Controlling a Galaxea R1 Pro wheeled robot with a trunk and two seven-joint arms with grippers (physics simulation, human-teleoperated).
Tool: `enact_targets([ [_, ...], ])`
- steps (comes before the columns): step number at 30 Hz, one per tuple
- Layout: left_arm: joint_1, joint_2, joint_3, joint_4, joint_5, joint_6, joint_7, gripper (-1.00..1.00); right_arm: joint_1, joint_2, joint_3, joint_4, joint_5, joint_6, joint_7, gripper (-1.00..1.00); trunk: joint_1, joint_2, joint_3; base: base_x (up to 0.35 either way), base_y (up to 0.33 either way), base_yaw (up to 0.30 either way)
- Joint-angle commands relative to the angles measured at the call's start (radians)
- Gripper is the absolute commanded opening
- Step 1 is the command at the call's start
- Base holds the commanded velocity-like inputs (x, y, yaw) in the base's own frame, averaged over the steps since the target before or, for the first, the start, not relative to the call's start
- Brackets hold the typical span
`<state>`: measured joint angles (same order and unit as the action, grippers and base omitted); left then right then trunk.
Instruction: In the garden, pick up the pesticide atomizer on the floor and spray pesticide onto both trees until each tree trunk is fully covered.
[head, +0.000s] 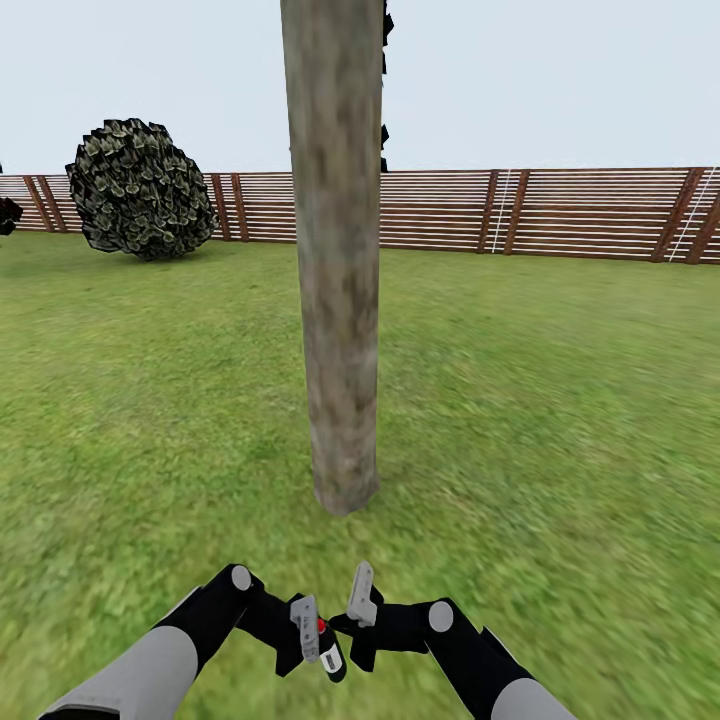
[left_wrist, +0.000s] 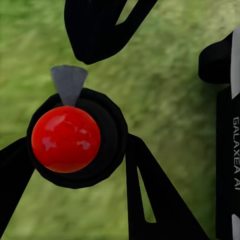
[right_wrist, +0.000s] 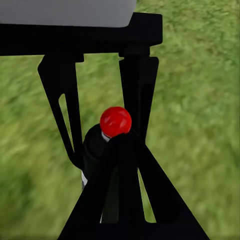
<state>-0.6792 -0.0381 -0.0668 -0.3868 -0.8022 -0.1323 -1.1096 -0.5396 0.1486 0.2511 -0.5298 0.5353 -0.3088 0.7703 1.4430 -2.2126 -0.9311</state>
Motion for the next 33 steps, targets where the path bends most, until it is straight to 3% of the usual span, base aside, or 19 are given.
enact_targets([
  [1,0.000,0.000,0.001,-0.001,-0.008,-0.011,-0.001,-1.00,0.000,0.000,-0.001,-0.001,0.010,-0.006,0.000,-1.00,0.000,0.000,-0.001,0.000,0.000,0.000],
  [16,-0.001,-0.007,0.001,-0.007,-0.007,-0.010,-0.001,-1.00,0.000,-0.001,-0.001,-0.001,0.011,-0.006,0.000,-1.00,0.000,0.000,-0.001,0.000,0.000,0.000],
  [18,0.000,0.044,0.001,0.003,-0.015,-0.011,-0.001,-1.00,0.000,-0.001,-0.001,0.000,0.011,-0.006,0.000,-1.00,0.000,0.000,-0.001,0.000,0.000,0.000],
  [24,0.008,0.153,-0.002,0.004,-0.021,-0.011,-0.001,-1.00,0.000,-0.002,-0.002,0.001,0.011,-0.006,0.000,-1.00,0.000,0.000,-0.001,0.000,0.000,0.000],
  [30,0.010,0.210,-0.005,0.006,-0.021,-0.012,-0.001,-1.00,0.000,-0.005,-0.003,0.003,0.012,-0.006,0.000,-1.00,0.000,0.000,-0.001,0.000,0.000,0.000],
  [31,0.010,0.219,-0.005,0.006,-0.022,-0.011,-0.001,-1.00,0.000,-0.006,-0.004,0.004,0.012,-0.006,0.000,1.00,0.000,0.000,-0.001,0.000,0.000,0.000],
  [33,0.010,0.242,-0.005,0.006,-0.022,-0.011,-0.001,-1.00,0.000,-0.009,-0.004,0.004,0.013,-0.006,0.000,1.00,0.000,0.000,-0.001,0.000,0.000,0.000],
])
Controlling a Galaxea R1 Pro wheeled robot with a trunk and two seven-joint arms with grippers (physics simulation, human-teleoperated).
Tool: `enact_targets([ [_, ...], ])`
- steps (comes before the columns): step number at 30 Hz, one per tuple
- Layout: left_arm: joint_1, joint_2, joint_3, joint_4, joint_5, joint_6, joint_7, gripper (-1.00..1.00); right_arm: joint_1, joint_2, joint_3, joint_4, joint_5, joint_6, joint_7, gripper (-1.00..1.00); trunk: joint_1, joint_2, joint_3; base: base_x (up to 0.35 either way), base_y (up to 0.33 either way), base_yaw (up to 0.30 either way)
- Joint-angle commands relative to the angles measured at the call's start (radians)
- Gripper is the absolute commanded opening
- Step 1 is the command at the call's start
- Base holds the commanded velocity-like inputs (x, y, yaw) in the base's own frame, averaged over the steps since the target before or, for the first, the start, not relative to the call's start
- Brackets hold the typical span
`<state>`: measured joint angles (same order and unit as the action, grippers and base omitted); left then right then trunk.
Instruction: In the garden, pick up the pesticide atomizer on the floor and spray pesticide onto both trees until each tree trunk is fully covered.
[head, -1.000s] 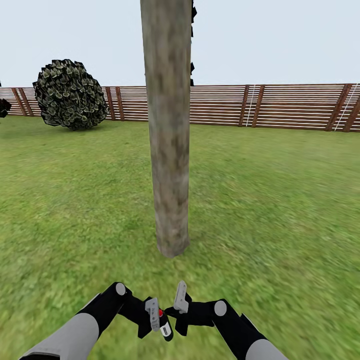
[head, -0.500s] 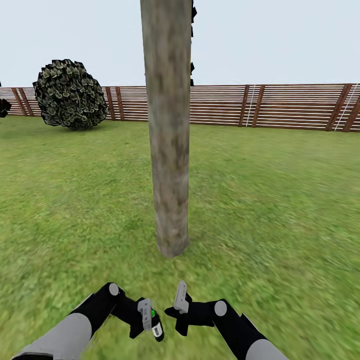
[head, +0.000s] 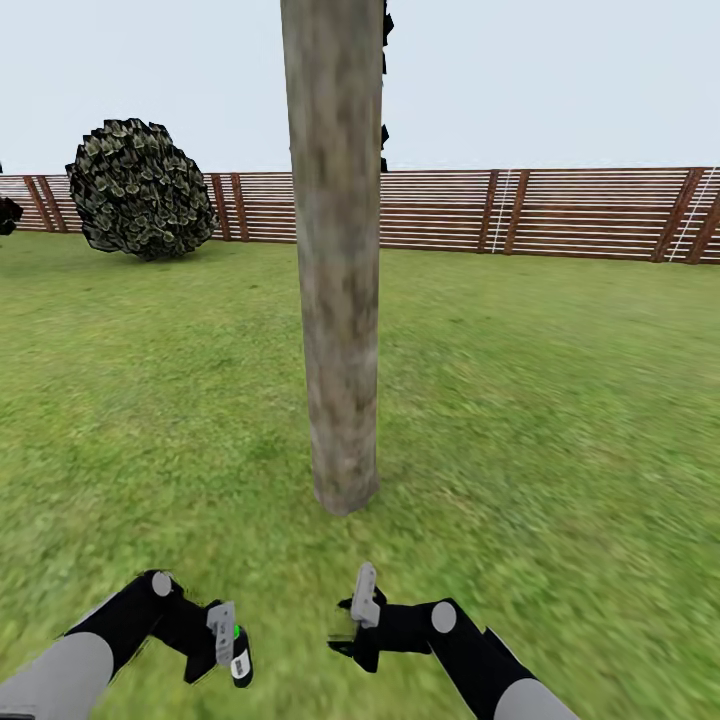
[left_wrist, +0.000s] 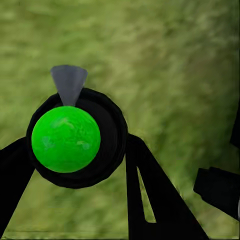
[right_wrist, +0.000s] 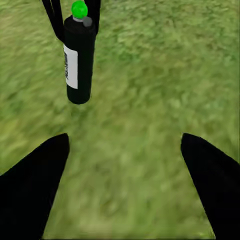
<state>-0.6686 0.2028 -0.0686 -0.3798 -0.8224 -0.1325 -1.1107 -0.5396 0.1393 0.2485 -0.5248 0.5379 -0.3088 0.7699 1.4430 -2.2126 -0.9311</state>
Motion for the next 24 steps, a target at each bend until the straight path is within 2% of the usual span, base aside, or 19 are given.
enact_targets([
  [1,0.000,0.013,-0.004,-0.002,-0.001,-0.010,0.000,-1.00,0.000,0.000,-0.001,-0.001,0.010,-0.006,0.000,1.00,0.000,0.000,-0.001,0.000,0.000,0.000],
  [3,0.001,0.035,-0.004,-0.007,-0.001,-0.010,0.004,-1.00,0.000,-0.001,-0.002,-0.001,0.010,-0.006,-0.001,1.00,0.000,0.000,-0.001,0.000,0.000,0.000],
  [4,0.006,-0.070,0.323,0.145,-0.103,0.033,0.365,-1.00,0.095,-0.297,-0.531,0.225,0.018,-0.266,-0.293,1.00,0.000,0.000,-0.001,0.000,0.000,0.000],
  [6,0.006,-0.068,0.318,0.137,-0.118,0.033,0.343,-1.00,0.095,-0.296,-0.526,0.191,0.025,-0.265,-0.233,1.00,0.000,0.000,-0.001,0.000,0.000,0.000],
  [10,0.006,-0.068,0.317,0.133,-0.141,0.033,0.328,-1.00,0.095,-0.291,-0.523,0.156,0.027,-0.265,-0.189,1.00,0.000,0.000,-0.001,0.000,0.000,0.000],
  [20,0.006,-0.067,0.318,0.132,-0.146,0.034,0.326,-1.00,0.096,-0.290,-0.525,0.149,0.026,-0.265,-0.183,1.00,0.000,0.000,-0.001,0.000,0.000,0.000],
  [24,0.003,-0.066,0.331,0.129,-0.135,0.039,0.331,-1.00,0.096,-0.295,-0.530,0.151,0.023,-0.265,-0.190,1.00,0.000,0.000,-0.001,0.000,0.000,0.000],
])
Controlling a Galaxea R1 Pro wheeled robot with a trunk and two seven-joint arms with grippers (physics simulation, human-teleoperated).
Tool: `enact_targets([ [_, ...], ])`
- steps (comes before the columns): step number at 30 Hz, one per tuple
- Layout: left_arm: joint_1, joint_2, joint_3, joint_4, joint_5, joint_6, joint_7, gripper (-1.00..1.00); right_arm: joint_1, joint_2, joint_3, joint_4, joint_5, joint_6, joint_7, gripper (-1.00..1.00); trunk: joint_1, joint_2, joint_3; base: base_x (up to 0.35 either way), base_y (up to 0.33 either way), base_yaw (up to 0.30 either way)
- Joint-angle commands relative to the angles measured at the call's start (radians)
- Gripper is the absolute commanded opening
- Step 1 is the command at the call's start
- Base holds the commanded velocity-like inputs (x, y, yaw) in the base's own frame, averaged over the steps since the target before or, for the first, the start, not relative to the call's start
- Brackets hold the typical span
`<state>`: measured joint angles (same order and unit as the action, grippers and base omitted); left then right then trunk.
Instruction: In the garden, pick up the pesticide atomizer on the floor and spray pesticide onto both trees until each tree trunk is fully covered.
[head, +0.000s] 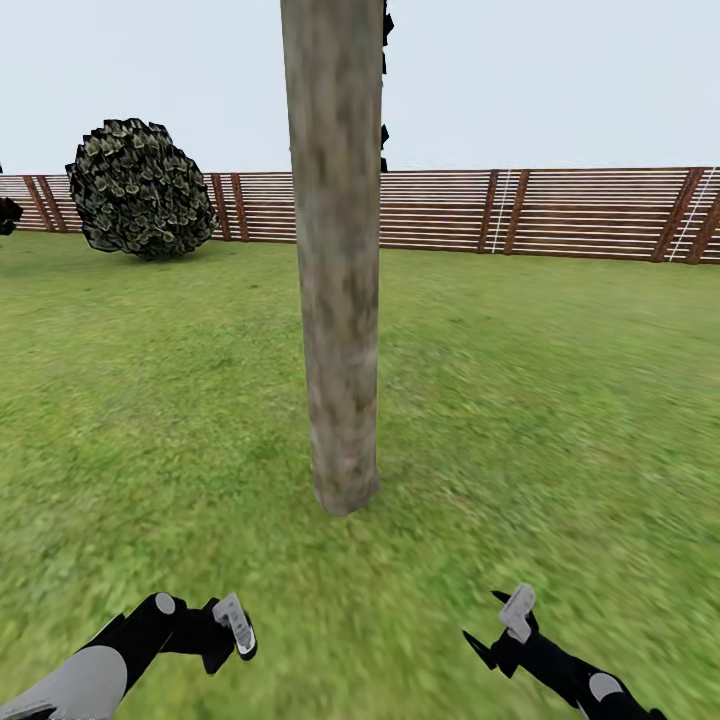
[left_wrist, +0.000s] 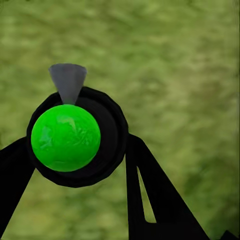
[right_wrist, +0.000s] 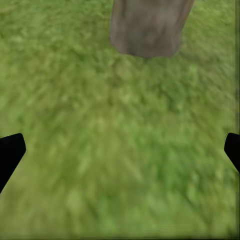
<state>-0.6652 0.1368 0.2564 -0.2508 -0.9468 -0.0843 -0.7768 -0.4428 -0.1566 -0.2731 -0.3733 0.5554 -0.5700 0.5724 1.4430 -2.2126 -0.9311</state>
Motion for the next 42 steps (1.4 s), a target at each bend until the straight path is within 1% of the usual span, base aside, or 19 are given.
enact_targets([
  [1,-0.002,-0.001,0.011,0.000,-0.006,-0.007,-0.001,-1.00,-0.001,0.000,-0.011,0.000,0.005,-0.004,0.006,1.00,0.000,0.000,-0.001,0.000,0.000,0.000],
  [3,-0.003,-0.002,0.024,-0.002,0.007,-0.004,0.002,-1.00,-0.001,-0.002,-0.030,0.000,0.004,-0.004,0.005,1.00,0.000,0.000,-0.001,0.000,0.000,0.000],
  [7,-0.003,-0.005,0.055,-0.027,0.042,0.000,0.006,-1.00,-0.001,-0.003,-0.173,0.001,0.005,-0.004,0.006,1.00,0.000,0.000,-0.001,0.000,0.000,0.000],
  [9,-0.004,-0.006,0.091,-0.032,0.065,0.004,0.012,-1.00,-0.001,-0.005,-0.243,0.001,0.006,-0.005,0.005,1.00,0.000,0.000,-0.001,0.000,0.000,0.000],
  [12,-0.004,-0.011,0.136,-0.034,0.082,0.020,0.053,-1.00,0.001,-0.010,-0.294,0.003,0.006,-0.005,0.001,1.00,0.000,0.000,-0.001,0.000,0.000,0.000],
  [13,-0.004,-0.015,0.160,-0.033,0.088,0.047,0.104,-1.00,0.005,-0.010,-0.350,0.004,0.006,-0.005,-0.023,1.00,0.000,0.000,-0.001,0.000,0.000,0.000],
  [14,-0.004,-0.017,0.170,-0.034,0.091,0.067,0.140,-1.00,0.009,-0.010,-0.389,0.004,0.007,-0.005,-0.049,1.00,0.000,0.000,-0.001,0.000,0.000,0.000],
  [15,-0.005,-0.026,0.180,-0.034,0.097,0.099,0.194,-1.00,0.015,-0.009,-0.442,0.005,0.007,-0.005,-0.105,1.00,0.000,0.000,-0.001,0.000,0.000,0.000],
  [16,-0.007,-0.034,0.184,-0.035,0.106,0.117,0.228,-1.00,0.020,-0.009,-0.468,0.008,0.007,-0.005,-0.151,1.00,0.000,0.000,-0.001,0.000,0.000,0.000],
  [17,-0.008,-0.048,0.186,-0.036,0.129,0.133,0.268,-1.00,0.027,-0.008,-0.491,0.019,0.007,-0.006,-0.230,1.00,0.000,0.000,-0.001,0.000,0.000,0.000],
  [19,-0.009,-0.059,0.187,-0.037,0.156,0.144,0.295,-1.00,0.032,-0.008,-0.505,0.045,0.007,-0.006,-0.352,1.00,0.000,0.000,-0.001,0.000,0.000,0.000],
  [20,-0.009,-0.063,0.186,-0.037,0.166,0.148,0.303,-1.00,0.034,-0.007,-0.510,0.070,0.007,-0.006,-0.445,1.00,0.000,0.000,-0.001,0.000,0.000,0.000],
  [21,-0.010,-0.064,0.186,-0.037,0.170,0.149,0.307,-1.00,0.035,-0.006,-0.512,0.091,0.007,-0.006,-0.503,1.00,0.000,0.000,-0.001,0.000,0.000,0.000],
  [24,-0.009,-0.066,0.188,-0.038,0.177,0.152,0.312,-1.00,0.036,0.000,-0.513,0.170,0.010,-0.008,-0.620,1.00,0.000,0.000,-0.001,0.000,0.000,0.000],
  [28,-0.008,-0.066,0.190,-0.036,0.180,0.157,0.315,-1.00,0.036,0.003,-0.513,0.214,0.008,-0.008,-0.647,1.00,0.000,0.000,-0.001,0.149,0.000,0.000],
  [33,-0.014,-0.068,0.190,-0.047,0.182,0.271,0.316,-1.00,0.036,0.006,-0.512,0.224,0.005,-0.008,-0.652,1.00,0.000,0.000,-0.001,0.303,-0.084,0.000],
  [35,-0.015,-0.073,0.191,-0.078,0.182,0.297,0.317,-1.00,0.036,0.006,-0.513,0.224,0.003,-0.009,-0.652,1.00,0.000,0.000,-0.001,0.272,-0.159,0.000],
  [38,-0.015,-0.083,0.191,-0.113,0.182,0.307,0.317,-1.00,0.036,0.006,-0.514,0.224,0.002,-0.010,-0.652,1.00,0.000,0.000,-0.001,0.245,-0.188,0.000],
  [42,-0.014,-0.091,0.192,-0.126,0.183,0.337,0.317,-1.00,0.036,0.006,-0.514,0.225,0.003,-0.010,-0.652,1.00,0.000,0.000,-0.001,0.175,-0.230,0.000],
])
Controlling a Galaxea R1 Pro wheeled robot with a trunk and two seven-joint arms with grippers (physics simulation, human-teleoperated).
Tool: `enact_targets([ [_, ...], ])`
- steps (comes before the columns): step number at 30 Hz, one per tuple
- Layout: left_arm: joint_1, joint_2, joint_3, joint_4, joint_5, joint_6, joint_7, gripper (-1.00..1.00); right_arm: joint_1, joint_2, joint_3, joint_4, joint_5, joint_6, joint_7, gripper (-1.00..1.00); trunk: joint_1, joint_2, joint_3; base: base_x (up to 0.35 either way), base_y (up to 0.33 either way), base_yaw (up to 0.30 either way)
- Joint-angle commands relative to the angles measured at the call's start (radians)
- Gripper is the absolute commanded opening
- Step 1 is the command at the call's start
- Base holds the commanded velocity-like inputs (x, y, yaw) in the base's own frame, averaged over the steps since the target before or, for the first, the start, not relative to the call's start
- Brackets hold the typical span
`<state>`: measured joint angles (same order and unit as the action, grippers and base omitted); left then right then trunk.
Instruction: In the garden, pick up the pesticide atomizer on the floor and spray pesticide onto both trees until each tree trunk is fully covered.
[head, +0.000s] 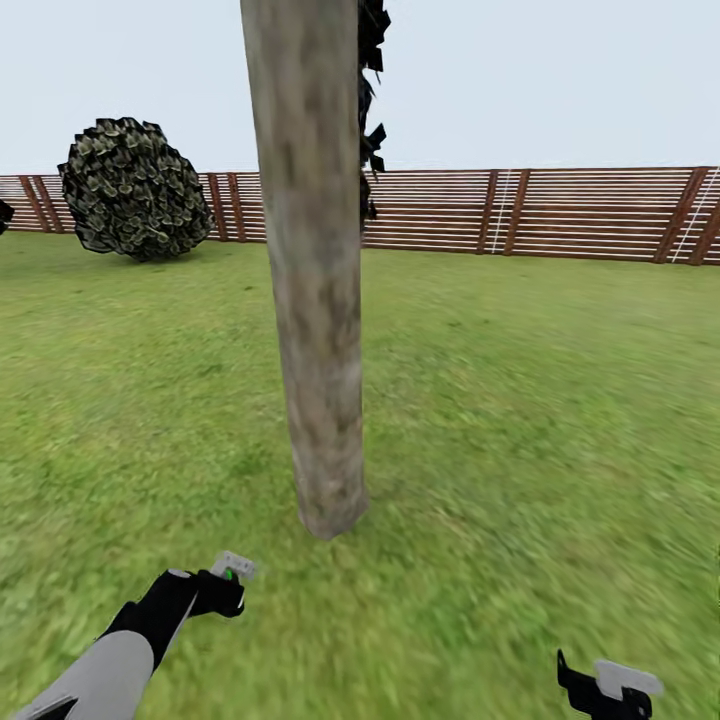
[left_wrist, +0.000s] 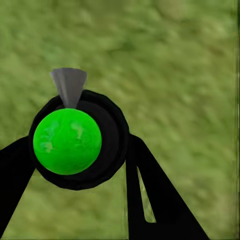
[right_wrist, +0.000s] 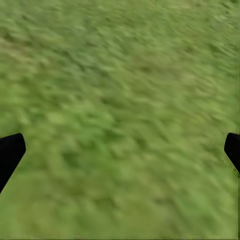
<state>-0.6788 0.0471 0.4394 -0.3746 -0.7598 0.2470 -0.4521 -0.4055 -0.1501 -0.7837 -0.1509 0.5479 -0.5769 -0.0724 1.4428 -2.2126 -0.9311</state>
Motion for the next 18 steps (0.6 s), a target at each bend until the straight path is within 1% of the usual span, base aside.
enact_targets([
  [1,0.000,-0.008,0.009,-0.003,-0.004,0.024,-0.009,-1.00,-0.001,0.000,-0.003,0.002,0.011,-0.003,-0.007,1.00,0.000,0.000,-0.001,0.112,-0.185,0.000],
  [2,0.001,-0.017,0.008,-0.003,-0.005,0.033,-0.009,-1.00,-0.001,0.000,-0.003,0.002,0.012,-0.003,-0.007,1.00,0.000,0.000,-0.001,0.072,-0.119,0.000],
  [3,0.004,-0.044,0.005,-0.003,-0.006,0.045,-0.009,-1.00,-0.001,0.000,-0.003,0.002,0.012,-0.003,-0.007,1.00,0.000,0.000,-0.001,0.024,-0.039,0.000],
  [4,0.004,-0.056,0.002,-0.003,-0.007,0.054,-0.010,-1.00,-0.001,0.000,-0.003,0.002,0.012,-0.003,-0.007,1.00,0.000,0.000,-0.001,0.012,-0.020,0.000],
  [5,0.003,-0.062,0.001,-0.003,-0.007,0.061,-0.011,-1.00,-0.001,0.000,-0.003,0.002,0.012,-0.003,-0.007,1.00,0.000,0.000,-0.001,0.008,-0.013,0.000],
  [7,0.000,-0.068,-0.002,-0.004,-0.007,0.095,-0.012,-1.00,-0.001,0.000,-0.003,0.002,0.012,-0.003,-0.007,1.00,0.000,0.000,-0.001,0.003,-0.005,0.000],
  [8,-0.002,-0.064,-0.002,-0.006,-0.006,0.148,-0.014,-1.00,-0.001,0.000,-0.003,0.002,0.013,-0.003,-0.007,1.00,0.000,0.000,-0.001,0.001,-0.002,0.000],
  [9,-0.008,-0.059,-0.002,-0.013,-0.006,0.186,-0.016,-1.00,-0.001,0.000,-0.003,0.002,0.013,-0.003,-0.007,1.00,0.000,0.000,-0.001,0.000,0.000,0.000],
  [10,-0.033,-0.050,-0.001,-0.027,-0.007,0.228,-0.019,-1.00,-0.001,0.000,-0.003,0.002,0.013,-0.003,-0.007,1.00,0.000,0.000,-0.001,0.000,0.000,0.000],
  [12,-0.050,-0.044,-0.001,-0.029,-0.006,0.249,-0.025,-1.00,-0.001,0.000,-0.003,0.002,0.013,-0.003,-0.007,1.00,0.000,0.000,-0.001,0.000,0.000,0.000],
  [13,-0.063,-0.045,-0.003,-0.027,-0.006,0.280,-0.027,-1.00,-0.001,0.000,-0.003,0.002,0.013,-0.003,-0.007,1.00,0.000,0.000,-0.001,0.000,0.000,0.000],
  [14,-0.075,-0.050,-0.003,-0.025,-0.007,0.321,-0.029,-1.00,-0.001,0.000,-0.003,0.002,0.014,-0.003,-0.007,1.00,0.000,0.000,-0.001,0.000,0.000,0.000],
  [16,-0.085,-0.061,-0.004,-0.024,-0.008,0.368,-0.030,-1.00,-0.001,0.000,-0.003,0.002,0.014,-0.003,-0.007,1.00,0.000,0.000,-0.001,0.000,0.000,0.000],
  [17,-0.089,-0.071,-0.005,-0.024,-0.008,0.383,-0.031,-1.00,-0.001,0.000,-0.003,0.002,0.014,-0.003,-0.007,1.00,0.000,0.000,-0.001,0.000,0.000,0.000],
  [18,-0.098,-0.088,-0.005,-0.023,-0.007,0.400,-0.032,-1.00,-0.001,0.000,-0.003,0.002,0.014,-0.003,-0.007,1.00,0.000,0.000,-0.001,0.000,0.000,0.000],
])
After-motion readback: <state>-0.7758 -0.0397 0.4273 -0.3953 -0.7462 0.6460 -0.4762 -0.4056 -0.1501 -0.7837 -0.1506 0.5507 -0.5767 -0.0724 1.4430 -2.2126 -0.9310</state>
